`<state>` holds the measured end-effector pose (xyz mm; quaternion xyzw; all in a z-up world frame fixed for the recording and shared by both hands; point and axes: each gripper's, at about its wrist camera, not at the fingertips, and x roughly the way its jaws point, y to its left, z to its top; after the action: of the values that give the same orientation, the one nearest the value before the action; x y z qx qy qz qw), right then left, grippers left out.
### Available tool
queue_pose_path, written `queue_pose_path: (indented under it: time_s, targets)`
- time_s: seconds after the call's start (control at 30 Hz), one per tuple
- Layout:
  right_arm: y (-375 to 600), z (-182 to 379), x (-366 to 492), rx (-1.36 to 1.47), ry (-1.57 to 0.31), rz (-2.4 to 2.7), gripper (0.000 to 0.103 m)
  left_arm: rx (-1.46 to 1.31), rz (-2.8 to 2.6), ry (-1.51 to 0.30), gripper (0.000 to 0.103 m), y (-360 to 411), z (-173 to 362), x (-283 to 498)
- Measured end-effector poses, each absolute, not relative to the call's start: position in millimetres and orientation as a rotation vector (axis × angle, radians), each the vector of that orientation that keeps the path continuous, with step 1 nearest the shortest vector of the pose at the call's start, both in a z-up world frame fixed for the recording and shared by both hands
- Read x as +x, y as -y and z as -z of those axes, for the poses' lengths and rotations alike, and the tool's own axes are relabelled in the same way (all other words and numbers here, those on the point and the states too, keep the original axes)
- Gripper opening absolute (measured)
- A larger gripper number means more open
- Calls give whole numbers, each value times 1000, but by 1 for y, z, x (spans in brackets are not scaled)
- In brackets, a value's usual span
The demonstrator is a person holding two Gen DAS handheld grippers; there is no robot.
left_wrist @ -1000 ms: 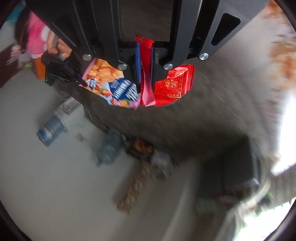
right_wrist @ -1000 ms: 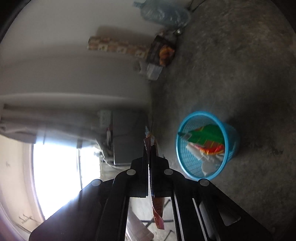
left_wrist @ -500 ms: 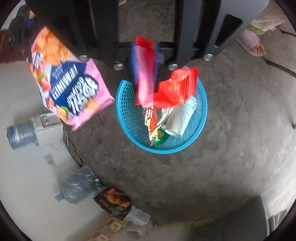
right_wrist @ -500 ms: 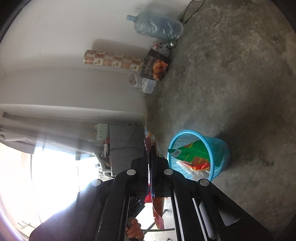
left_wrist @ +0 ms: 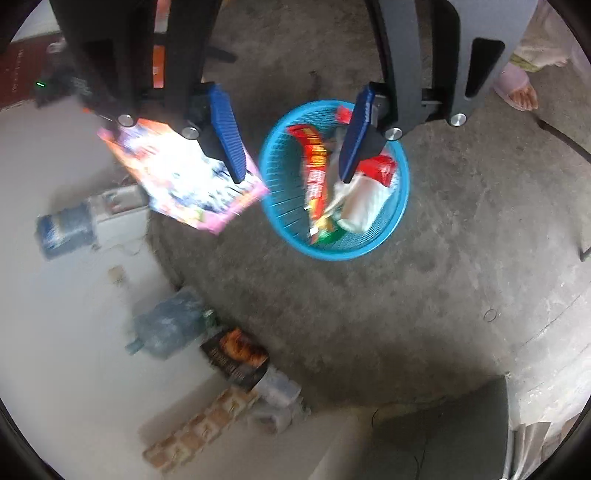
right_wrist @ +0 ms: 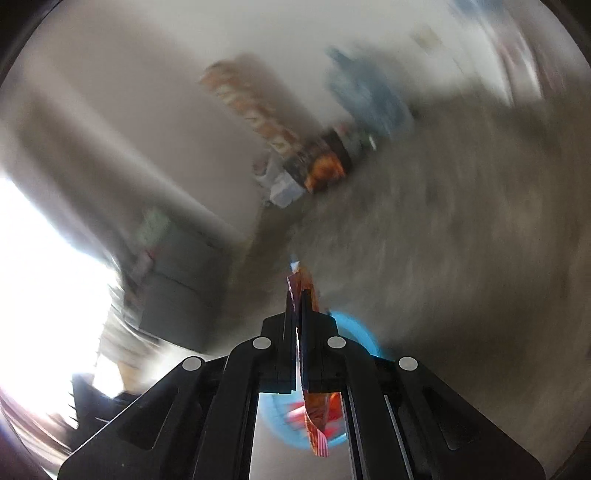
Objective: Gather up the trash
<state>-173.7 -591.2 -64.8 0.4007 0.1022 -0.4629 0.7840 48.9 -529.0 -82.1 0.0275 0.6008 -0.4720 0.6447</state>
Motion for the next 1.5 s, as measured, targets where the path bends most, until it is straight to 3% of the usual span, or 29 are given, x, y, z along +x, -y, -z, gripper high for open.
queue_pose_path:
  time_s: [0.17, 0.37, 0.5, 0.77, 0.87, 0.9, 0.93, 1.0, 1.3, 1.5]
  targets:
    - [561, 94, -88, 438, -474, 976, 1, 6, 1156, -1298, 58, 486, 18, 52]
    - [524, 160, -39, 261, -724, 883, 1, 20, 1135, -1204, 59, 401, -30, 73]
    - [528, 179, -27, 295, -751, 861, 2, 17, 1099, -1138, 60, 339, -46, 84]
    - [604, 199, -15, 693, -728, 931, 3, -48, 936, -1057, 61, 224, -47, 91]
    - [608, 194, -12, 819, -720, 862, 16, -74, 887, -1028, 65, 192, -44, 86]
    - [607, 187, -14, 847, -700, 835, 25, -91, 867, -1015, 67, 180, -43, 84]
    - [605, 182, -15, 854, -685, 817, 41, -97, 855, -1004, 68, 172, -42, 82]
    - [596, 164, -19, 836, -652, 805, 59, -93, 829, -979, 71, 161, -41, 78]
    - [553, 87, -45, 787, -542, 757, 62, -79, 790, -906, 80, 118, -52, 62]
    - [445, 3, -49, 512, -482, 641, 90, -39, 691, -787, 97, 85, -76, 35]
